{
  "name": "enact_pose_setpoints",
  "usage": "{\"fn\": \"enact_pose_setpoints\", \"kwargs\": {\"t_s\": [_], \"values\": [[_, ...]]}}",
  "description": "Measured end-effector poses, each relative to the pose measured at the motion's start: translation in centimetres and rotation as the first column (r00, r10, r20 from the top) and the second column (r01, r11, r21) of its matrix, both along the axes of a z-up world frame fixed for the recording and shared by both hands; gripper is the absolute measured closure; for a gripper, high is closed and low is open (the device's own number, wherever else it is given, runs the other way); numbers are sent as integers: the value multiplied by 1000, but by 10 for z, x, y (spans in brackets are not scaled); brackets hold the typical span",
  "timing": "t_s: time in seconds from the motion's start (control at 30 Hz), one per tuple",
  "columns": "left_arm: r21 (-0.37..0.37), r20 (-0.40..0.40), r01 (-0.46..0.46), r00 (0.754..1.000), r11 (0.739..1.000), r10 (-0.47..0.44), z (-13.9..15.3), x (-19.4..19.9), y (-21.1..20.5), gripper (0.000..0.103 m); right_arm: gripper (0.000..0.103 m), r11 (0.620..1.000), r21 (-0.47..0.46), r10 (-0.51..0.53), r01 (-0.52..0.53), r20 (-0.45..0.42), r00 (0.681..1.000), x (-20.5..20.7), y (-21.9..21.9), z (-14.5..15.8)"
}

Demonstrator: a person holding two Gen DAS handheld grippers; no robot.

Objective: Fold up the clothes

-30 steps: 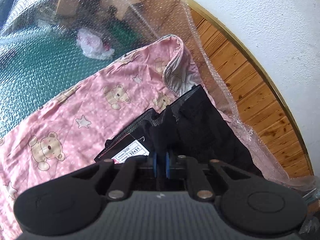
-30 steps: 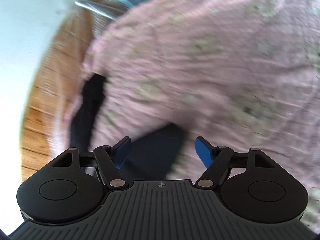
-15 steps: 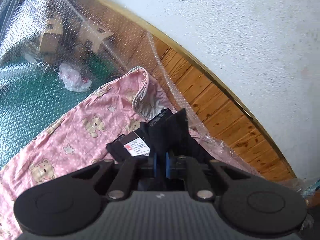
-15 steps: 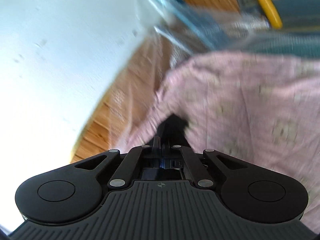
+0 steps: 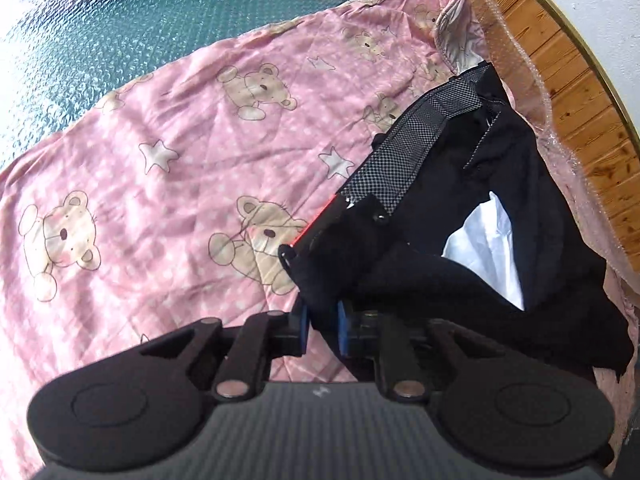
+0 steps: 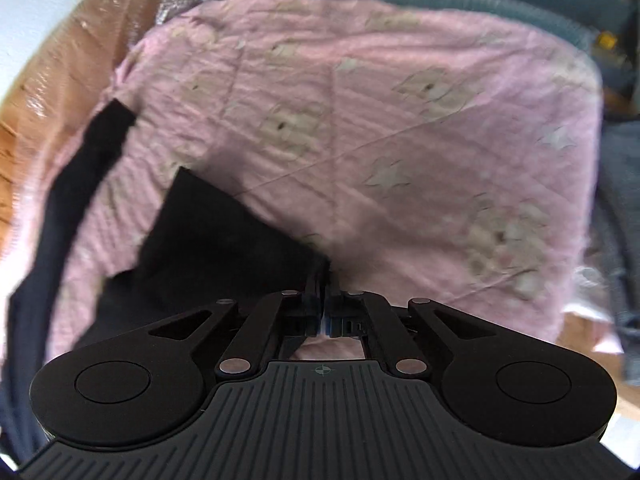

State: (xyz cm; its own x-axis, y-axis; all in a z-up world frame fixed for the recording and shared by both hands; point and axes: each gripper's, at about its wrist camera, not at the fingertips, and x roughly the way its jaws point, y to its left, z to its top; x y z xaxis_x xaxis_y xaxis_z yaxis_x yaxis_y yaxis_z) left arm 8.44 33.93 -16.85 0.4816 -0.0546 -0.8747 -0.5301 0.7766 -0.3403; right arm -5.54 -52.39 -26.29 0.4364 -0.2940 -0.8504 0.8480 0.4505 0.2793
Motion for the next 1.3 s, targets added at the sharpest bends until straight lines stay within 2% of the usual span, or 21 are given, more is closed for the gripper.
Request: {"fn": "enact_pose_setpoints", "kwargs": {"t_s": [0.03,0.07,0.13,0.17,0.23,0.33,0.47,0.53,0.6,0.63,0.7,0.73,0.77,0.8,0.83,0.87,0.9,0.97,1.07,1.2,1.3], "values": [[23,-1,5,1000,1000,-5,3,0,1,72,83,999,-49,-9,9,-3,1000,-1,6,9],[56,4,10,1000,998,-10,10,-5,2,64,79,995,-99,-18,18,-6,1000,-2,12,19],[127,17,16,1000,992,-18,25,-17,2,64,76,981,-193,-31,29,-5,1000,-3,25,38],[163,23,19,999,987,-23,33,-24,3,64,76,977,-215,0,4,20,1000,1,37,48],[169,54,34,998,985,-44,43,-29,1,64,76,970,-230,101,-81,74,992,12,64,64],[151,105,100,988,983,-116,48,-23,-14,65,75,936,-220,302,-274,104,947,42,107,66],[109,124,221,964,969,-234,29,3,-43,65,75,911,-182,390,-370,93,916,72,129,41],[106,69,214,973,971,-222,8,7,-41,65,75,913,-141,396,-384,68,916,77,125,21],[107,8,201,979,974,-203,-14,10,-37,76,75,917,-109,387,-383,18,922,72,117,2],[98,3,188,982,977,-189,-18,8,-32,91,86,923,-88,376,-375,-10,927,69,107,-11],[58,2,154,988,986,-155,-19,2,-20,93,103,930,-84,360,-359,-3,933,53,89,-18],[35,-3,133,991,990,-133,-14,0,-15,93,102,938,-66,341,-341,-9,940,47,80,-18],[36,-8,123,992,992,-122,-8,-1,-12,90,98,947,-51,315,-316,-19,949,43,71,-14],[57,-13,116,993,992,-116,1,-2,-12,84,83,956,-36,290,-291,-26,957,39,62,-9],[78,-8,106,994,991,-106,12,0,-13,68,70,964,-27,265,-265,-16,964,36,51,-2],[98,1,96,995,991,-96,22,2,-14,61,69,969,-30,246,-245,6,969,38,44,8],[118,10,85,996,989,-86,32,4,-15,61,69,970,-27,241,-240,43,970,44,36,18],[108,54,55,997,993,-61,51,21,-20,61,64,973,-10,229,-230,126,965,66,21,36],[101,97,39,994,994,-49,68,57,-39,59,52,970,82,198,-230,286,937,122,2,47],[89,109,75,990,993,-85,78,110,-80,59,51,933,257,115,-252,449,886,217,-21,25],[85,104,107,988,991,-116,79,133,-112,59,51,922,302,78,-241,467,881,281,-33,4]]}}
